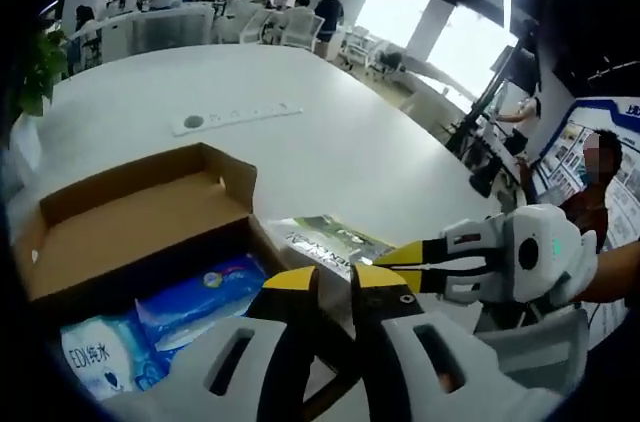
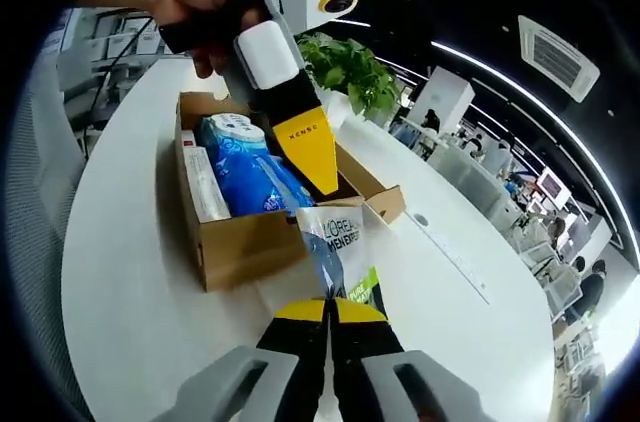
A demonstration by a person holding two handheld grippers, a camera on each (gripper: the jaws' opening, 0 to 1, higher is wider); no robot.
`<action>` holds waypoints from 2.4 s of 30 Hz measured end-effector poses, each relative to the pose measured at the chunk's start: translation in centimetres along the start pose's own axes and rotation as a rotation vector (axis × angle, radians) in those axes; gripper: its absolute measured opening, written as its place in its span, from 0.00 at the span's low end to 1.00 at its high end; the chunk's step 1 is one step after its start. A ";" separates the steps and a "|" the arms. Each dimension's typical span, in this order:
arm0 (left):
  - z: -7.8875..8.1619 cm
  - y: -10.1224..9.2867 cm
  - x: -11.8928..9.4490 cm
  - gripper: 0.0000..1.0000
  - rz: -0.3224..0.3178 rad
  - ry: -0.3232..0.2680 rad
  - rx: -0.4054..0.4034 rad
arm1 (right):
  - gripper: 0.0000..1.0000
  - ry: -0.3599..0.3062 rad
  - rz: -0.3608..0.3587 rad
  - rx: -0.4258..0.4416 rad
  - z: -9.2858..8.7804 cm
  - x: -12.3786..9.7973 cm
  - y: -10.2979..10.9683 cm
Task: Operate the shoe box by opening the lid, removing the specified soft item, and placing it in the target area until the item is outside and the box remains undamaged.
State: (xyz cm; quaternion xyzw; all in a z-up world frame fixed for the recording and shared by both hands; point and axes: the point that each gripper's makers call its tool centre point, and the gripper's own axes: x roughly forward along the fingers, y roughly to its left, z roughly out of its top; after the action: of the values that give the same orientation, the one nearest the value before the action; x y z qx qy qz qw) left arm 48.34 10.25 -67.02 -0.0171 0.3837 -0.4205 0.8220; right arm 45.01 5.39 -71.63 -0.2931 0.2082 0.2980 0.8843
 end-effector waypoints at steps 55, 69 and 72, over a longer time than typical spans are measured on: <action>-3.4 11.7 -15.3 0.25 0.236 -0.187 -0.052 | 0.00 0.096 0.089 -0.215 -2.8 1.9 1.5; -4.5 13.0 -16.6 0.25 0.260 -0.188 -0.068 | 0.00 0.140 0.149 -0.276 -4.2 2.8 2.1; -4.6 13.2 -16.7 0.25 0.264 -0.188 -0.064 | 0.00 0.147 0.155 -0.284 -4.5 3.0 2.1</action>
State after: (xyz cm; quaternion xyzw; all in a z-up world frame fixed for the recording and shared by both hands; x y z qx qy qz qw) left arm 48.43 31.86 -64.55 -0.0321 0.3173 -0.2928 0.9014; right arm 44.97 5.01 -77.41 -0.4191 0.2500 0.3696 0.7907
